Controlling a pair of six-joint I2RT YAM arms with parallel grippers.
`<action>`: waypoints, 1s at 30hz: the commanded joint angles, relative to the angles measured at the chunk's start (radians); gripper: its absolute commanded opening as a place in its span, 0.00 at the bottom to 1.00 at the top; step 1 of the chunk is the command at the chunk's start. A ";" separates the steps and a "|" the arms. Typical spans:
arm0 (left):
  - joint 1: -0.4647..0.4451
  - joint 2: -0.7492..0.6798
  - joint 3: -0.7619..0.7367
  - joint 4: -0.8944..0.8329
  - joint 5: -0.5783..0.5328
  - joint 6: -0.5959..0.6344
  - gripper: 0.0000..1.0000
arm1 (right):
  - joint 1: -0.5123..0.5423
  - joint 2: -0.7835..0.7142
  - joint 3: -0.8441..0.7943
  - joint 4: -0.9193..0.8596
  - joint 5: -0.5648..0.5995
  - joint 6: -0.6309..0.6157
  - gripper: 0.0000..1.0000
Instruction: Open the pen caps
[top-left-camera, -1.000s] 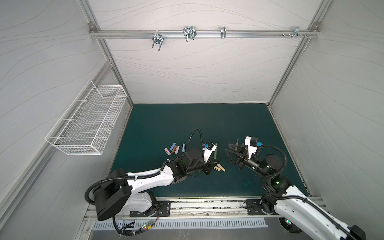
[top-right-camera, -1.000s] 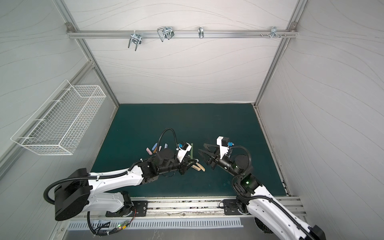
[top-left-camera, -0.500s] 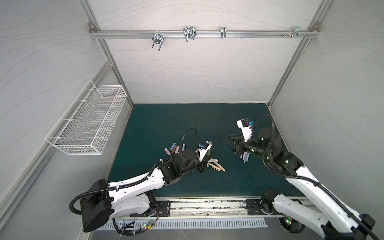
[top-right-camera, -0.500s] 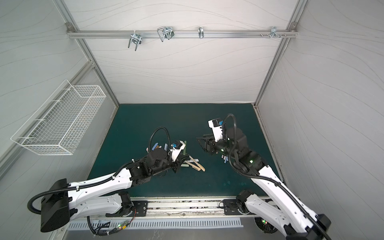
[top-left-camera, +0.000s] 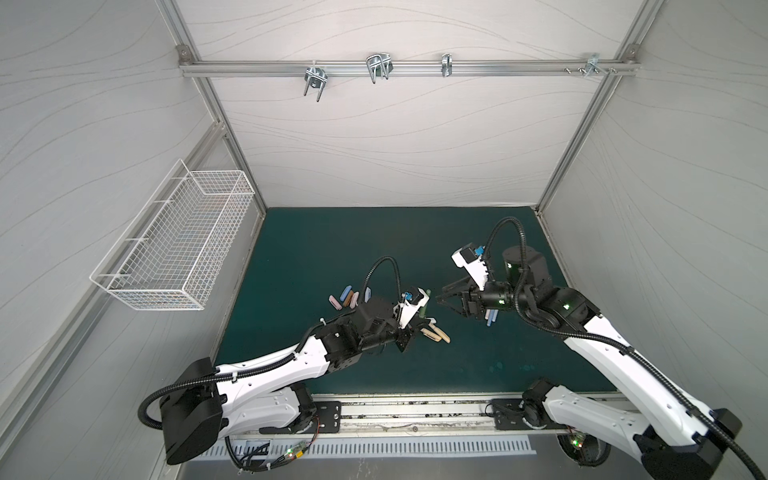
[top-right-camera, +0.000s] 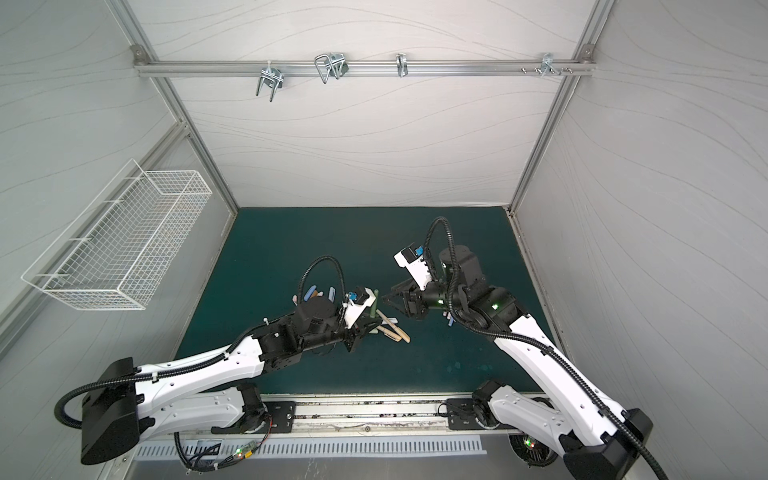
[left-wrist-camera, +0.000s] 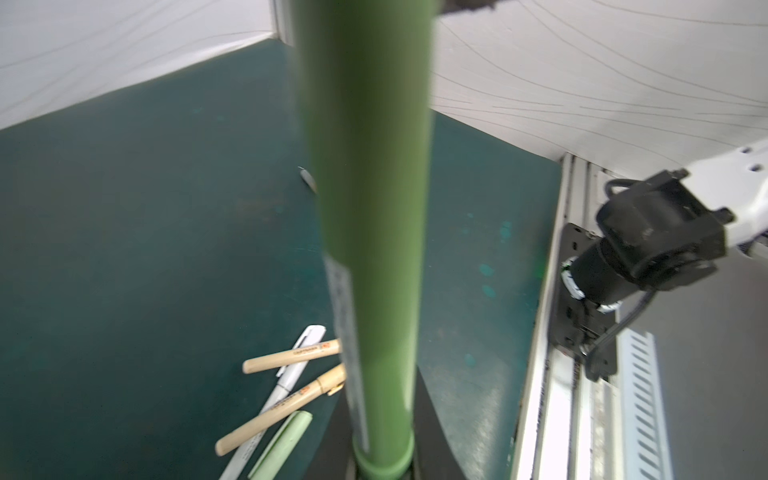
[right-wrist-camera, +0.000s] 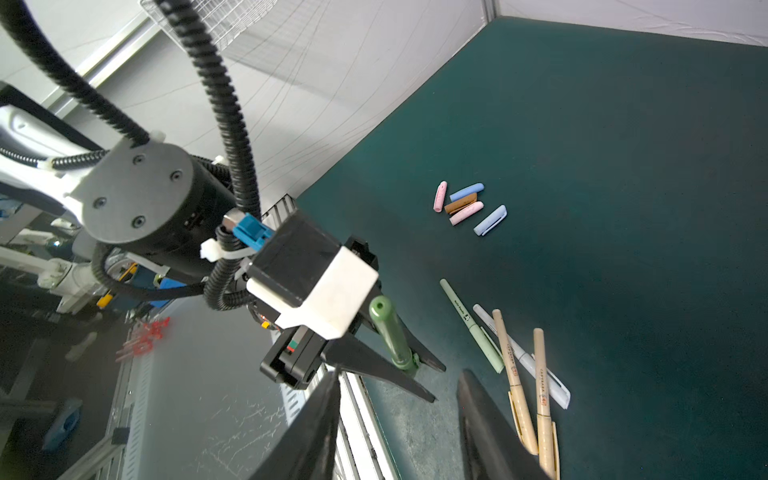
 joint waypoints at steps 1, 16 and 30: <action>-0.003 0.010 0.029 0.036 0.076 0.024 0.00 | 0.005 0.009 0.020 -0.057 -0.065 -0.069 0.43; -0.004 0.029 0.037 0.036 0.154 0.034 0.00 | 0.009 0.061 0.021 -0.057 -0.144 -0.085 0.33; -0.004 0.045 0.046 0.025 0.173 0.043 0.00 | 0.040 0.095 0.035 -0.080 -0.126 -0.101 0.10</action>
